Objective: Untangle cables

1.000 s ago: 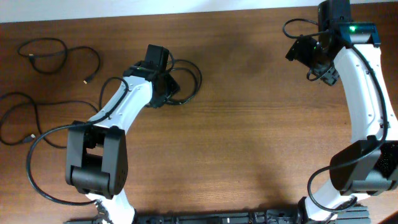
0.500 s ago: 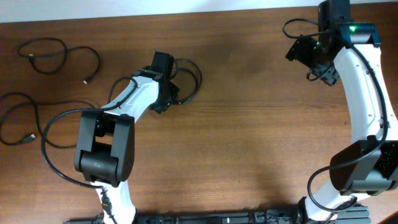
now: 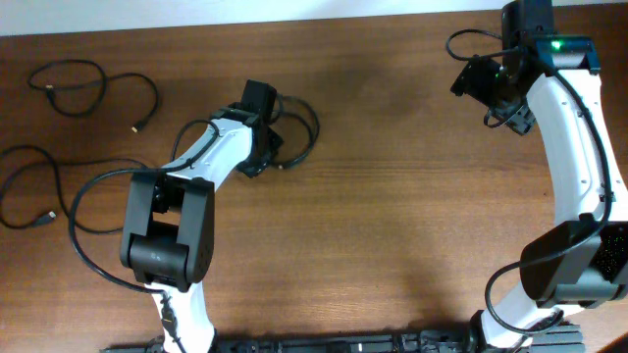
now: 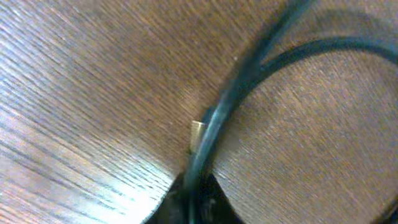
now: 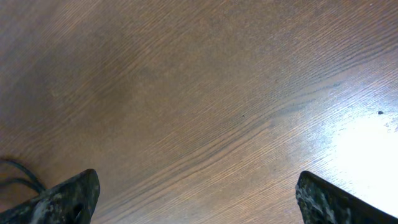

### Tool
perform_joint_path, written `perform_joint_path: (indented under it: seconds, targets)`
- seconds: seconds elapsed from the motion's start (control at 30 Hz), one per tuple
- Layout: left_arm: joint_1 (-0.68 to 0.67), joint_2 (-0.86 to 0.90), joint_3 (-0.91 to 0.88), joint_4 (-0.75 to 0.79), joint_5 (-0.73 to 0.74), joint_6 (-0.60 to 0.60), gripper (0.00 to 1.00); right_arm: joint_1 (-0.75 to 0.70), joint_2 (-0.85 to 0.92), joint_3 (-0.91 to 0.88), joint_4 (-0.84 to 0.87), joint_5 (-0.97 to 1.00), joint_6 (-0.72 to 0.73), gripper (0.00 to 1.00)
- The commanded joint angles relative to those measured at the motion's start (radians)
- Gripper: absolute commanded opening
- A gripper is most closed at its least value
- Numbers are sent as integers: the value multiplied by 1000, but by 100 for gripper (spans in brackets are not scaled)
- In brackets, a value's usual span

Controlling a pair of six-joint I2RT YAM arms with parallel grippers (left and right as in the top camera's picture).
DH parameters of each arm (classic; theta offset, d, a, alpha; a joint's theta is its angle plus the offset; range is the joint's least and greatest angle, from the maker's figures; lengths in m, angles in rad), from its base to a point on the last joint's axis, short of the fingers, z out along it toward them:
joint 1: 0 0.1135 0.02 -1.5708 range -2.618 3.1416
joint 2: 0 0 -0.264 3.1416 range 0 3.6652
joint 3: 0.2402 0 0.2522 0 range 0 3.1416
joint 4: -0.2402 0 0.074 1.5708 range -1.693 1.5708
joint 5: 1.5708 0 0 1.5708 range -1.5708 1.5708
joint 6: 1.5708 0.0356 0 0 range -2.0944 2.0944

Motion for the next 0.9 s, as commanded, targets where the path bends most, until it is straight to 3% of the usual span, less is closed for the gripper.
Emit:
perform_joint_path:
  seconds: [0.0, 0.07, 0.17, 0.37, 0.67, 0.8, 0.87]
  targets:
    - [2, 71, -18, -13, -15, 113, 0, 0, 9, 2, 0, 15, -1, 98]
    - [7, 58, 35, -56, -34, 196, 0, 0, 9, 2, 0, 14, -1, 98]
    - [10, -27, 148, -194, -155, 196, 0, 0, 9, 2, 0, 14, -1, 98]
    - [137, -380, 190, -219, -167, 196, 0, 0, 9, 2, 0, 15, -1, 98]
    - [636, -678, 190, -300, -70, 196, 0, 0, 9, 2, 0, 15, -1, 98]
    - [859, -694, 182, -365, -71, 190, 0, 0, 9, 2, 0, 14, -1, 98]
    - [980, -670, 161, -375, -71, 123, 0, 0, 9, 2, 0, 14, -1, 98]
